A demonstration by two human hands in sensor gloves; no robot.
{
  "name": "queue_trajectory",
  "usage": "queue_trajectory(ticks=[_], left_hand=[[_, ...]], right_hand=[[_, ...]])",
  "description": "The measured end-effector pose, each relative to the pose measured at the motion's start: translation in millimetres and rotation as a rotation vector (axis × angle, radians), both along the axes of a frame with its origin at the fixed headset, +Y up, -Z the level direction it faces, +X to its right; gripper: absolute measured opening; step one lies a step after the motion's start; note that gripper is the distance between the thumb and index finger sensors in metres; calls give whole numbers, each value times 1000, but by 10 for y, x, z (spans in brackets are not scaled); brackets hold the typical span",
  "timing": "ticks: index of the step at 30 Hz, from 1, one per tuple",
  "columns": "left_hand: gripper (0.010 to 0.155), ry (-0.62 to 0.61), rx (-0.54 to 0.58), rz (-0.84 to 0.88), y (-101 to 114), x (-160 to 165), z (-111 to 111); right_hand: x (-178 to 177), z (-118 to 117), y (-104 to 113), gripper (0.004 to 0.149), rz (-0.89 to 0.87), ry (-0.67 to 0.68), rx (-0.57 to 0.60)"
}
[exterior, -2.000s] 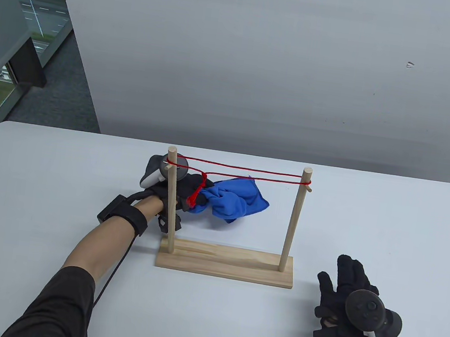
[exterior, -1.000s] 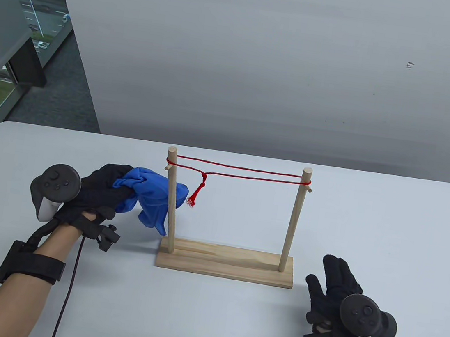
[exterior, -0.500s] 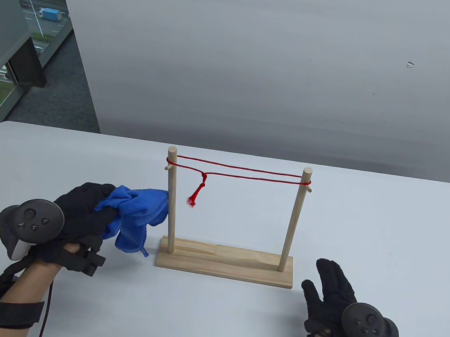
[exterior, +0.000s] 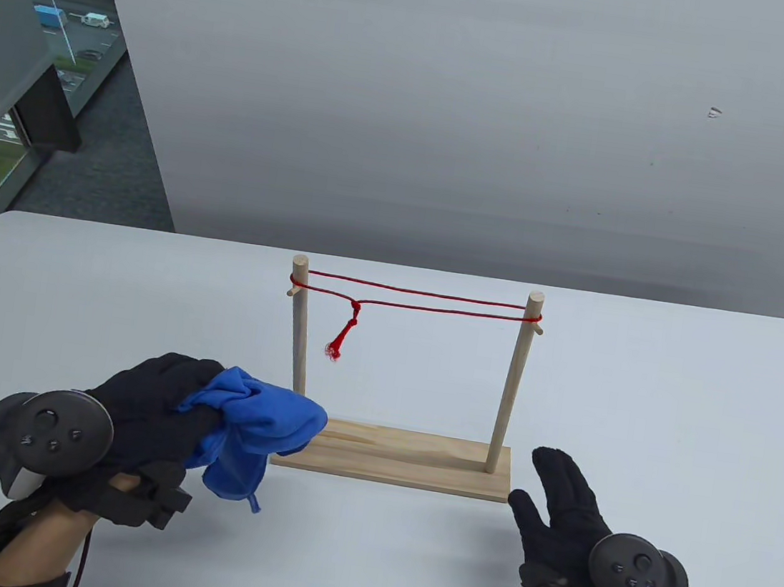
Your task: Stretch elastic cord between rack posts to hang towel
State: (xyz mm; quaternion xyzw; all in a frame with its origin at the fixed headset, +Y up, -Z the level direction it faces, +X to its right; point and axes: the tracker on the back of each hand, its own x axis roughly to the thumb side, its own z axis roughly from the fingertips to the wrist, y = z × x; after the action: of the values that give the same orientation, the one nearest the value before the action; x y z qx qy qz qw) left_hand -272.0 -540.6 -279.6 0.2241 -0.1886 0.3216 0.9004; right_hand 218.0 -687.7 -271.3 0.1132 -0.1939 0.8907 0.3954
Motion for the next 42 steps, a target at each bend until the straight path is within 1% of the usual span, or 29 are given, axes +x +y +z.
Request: queue_trajectory(ticks=[7, 12, 14, 16, 17, 20, 21, 24, 29, 31, 34, 39, 40, 42], left_hand=[[44, -104, -124, 173, -152, 189, -229], [44, -168, -214, 238, -258, 387, -383], [44, -187, -235, 253, -291, 452, -416], [44, -217, -265, 293, -339, 516, -452], [43, -234, -284, 319, -367, 541, -468], [43, -289, -317, 399, -451, 592, -499], [43, -298, -323, 417, -468, 599, -500], [44, -341, -330, 481, -532, 615, -501], [43, -378, -338, 550, -586, 611, -496], [44, -384, -327, 561, -607, 600, -501], [44, -404, -335, 590, -643, 595, -511], [44, -430, -325, 603, -692, 571, -498], [44, -448, -327, 601, -705, 565, -492], [44, -491, -321, 560, -725, 558, -475]], right_hand=[[-261, -29, 219, 69, 19, 106, 63], [-470, -38, 348, 70, 70, 162, 79], [-556, -24, 385, 69, 82, 175, 96], [-638, -24, 402, 69, 90, 187, 87], [-675, -41, 395, 71, 89, 195, 65], [-751, -119, 312, 81, 108, 215, -61], [-763, -140, 283, 83, 107, 218, -83], [-807, -237, 146, 87, 30, 230, -176], [-916, -362, 1, 91, 13, 271, -325], [-982, -400, -32, 86, -42, 304, -332], [-1070, -435, -50, 71, -139, 352, -345], [-1166, -461, 19, 48, -243, 368, -314], [-1165, -465, 43, 45, -264, 364, -307], [-1138, -472, 85, 43, -283, 368, -289]])
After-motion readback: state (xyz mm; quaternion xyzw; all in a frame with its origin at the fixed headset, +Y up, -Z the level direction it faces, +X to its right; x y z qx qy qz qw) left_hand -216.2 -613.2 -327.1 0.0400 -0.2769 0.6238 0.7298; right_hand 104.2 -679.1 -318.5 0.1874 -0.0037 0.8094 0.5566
